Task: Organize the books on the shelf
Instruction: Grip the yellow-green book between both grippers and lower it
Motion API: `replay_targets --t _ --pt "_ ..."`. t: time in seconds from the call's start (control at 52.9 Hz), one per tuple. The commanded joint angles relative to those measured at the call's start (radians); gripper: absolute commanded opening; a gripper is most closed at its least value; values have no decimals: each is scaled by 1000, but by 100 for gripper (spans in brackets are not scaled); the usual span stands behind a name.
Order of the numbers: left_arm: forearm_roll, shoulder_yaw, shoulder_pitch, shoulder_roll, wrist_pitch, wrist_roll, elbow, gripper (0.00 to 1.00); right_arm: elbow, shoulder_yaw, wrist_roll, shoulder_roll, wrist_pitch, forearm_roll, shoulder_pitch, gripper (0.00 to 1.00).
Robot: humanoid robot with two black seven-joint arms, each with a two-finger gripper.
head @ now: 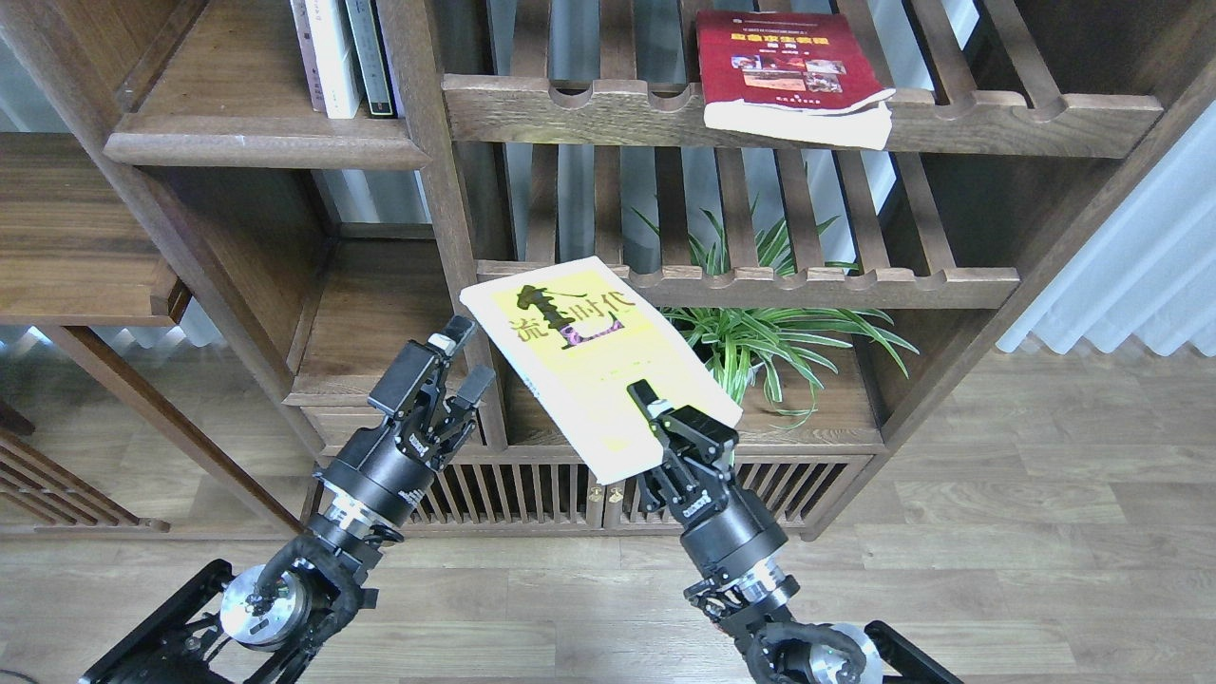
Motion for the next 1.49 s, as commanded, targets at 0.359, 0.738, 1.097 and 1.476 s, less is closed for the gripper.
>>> replay_targets --t 0.359,0.738,1.097,1.476 --pt "1 43 -4 -9 0 -1 0 99 -2 -66 -1 9 0 -46 3 11" --pt "3 49 2 5 0 -2 -4 88 -11 -68 -1 20 0 -57 7 11" --pt "1 49 6 42 0 -1 -32 39 -20 -66 -1 20 0 -58 7 11" --pt "-3 53 11 48 0 -1 -42 7 -26 -66 -1 26 0 -58 9 11"
